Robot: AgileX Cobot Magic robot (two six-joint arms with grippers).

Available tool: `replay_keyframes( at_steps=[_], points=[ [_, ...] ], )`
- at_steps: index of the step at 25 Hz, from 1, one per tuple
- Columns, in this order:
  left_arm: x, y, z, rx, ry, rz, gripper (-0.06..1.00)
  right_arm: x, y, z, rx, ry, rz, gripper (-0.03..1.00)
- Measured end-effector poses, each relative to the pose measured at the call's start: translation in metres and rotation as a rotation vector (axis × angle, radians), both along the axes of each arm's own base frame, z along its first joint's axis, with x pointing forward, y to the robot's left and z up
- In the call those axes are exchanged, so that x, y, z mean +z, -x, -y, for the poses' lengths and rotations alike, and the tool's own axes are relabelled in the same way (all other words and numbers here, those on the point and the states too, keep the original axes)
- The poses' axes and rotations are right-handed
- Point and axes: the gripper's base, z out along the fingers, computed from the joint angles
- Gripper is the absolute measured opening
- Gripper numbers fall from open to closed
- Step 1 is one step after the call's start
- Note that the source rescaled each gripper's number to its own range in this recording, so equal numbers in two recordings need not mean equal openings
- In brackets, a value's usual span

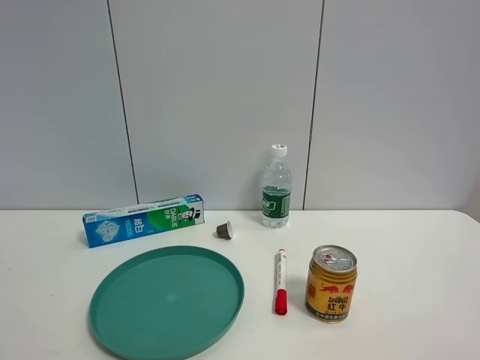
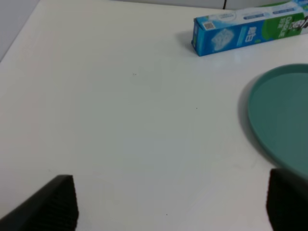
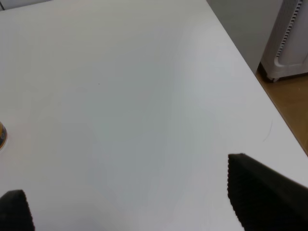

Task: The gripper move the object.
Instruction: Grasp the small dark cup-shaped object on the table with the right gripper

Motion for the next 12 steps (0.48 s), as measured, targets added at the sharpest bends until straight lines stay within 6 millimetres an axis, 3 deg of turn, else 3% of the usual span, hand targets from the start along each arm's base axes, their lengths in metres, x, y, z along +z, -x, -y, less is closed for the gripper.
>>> replay_keyframes(
  at_steps=[1, 12],
  points=[
    [0.0, 0.0, 0.0, 0.0, 0.0, 0.0, 1.0, 0.0, 0.0, 0.0, 0.0, 0.0, 0.0, 0.83],
    [0.0, 0.0, 0.0, 0.0, 0.0, 0.0, 1.0, 0.0, 0.0, 0.0, 0.0, 0.0, 0.0, 0.83]
  ],
)
